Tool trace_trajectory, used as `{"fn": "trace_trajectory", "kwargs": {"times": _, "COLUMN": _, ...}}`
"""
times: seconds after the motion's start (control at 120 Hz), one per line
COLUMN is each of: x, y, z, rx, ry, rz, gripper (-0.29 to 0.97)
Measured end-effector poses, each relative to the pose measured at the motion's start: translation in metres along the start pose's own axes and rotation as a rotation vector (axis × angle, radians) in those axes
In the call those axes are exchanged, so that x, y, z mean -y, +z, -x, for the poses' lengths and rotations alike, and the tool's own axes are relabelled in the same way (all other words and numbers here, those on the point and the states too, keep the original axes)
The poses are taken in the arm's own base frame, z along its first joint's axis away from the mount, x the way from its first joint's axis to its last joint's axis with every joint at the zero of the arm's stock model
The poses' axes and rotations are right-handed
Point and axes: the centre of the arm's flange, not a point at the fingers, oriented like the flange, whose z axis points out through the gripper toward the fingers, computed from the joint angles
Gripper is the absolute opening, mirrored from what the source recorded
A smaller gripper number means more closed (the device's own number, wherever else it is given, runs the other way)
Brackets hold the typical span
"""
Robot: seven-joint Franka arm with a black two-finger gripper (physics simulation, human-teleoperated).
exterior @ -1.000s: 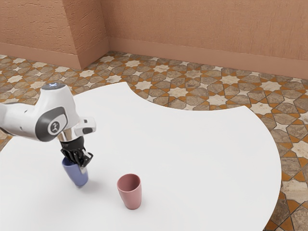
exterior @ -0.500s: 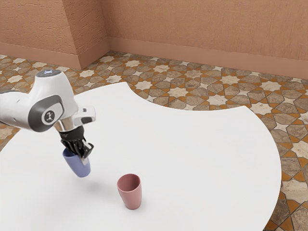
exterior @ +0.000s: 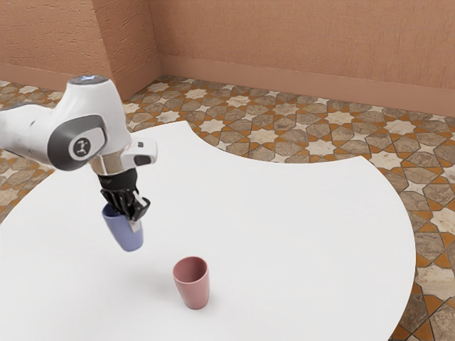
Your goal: Place the left cup onto the right cup
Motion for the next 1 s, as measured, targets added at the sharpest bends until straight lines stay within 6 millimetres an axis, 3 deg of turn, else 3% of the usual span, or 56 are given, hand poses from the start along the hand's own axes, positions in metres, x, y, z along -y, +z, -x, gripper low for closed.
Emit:
{"fn": "trace_trajectory", "kwargs": {"times": 0.717, "x": -0.066, "y": -0.044, "z": 0.013, "rx": -0.043, "ry": 0.109, "rz": -0.021, "gripper": -0.1}}
{"fn": "trace_trajectory", "kwargs": {"times": 1.0, "x": -0.085, "y": -0.044, "z": 0.007, "rx": -0.047, "ry": 0.142, "rz": -0.019, "gripper": -0.1}}
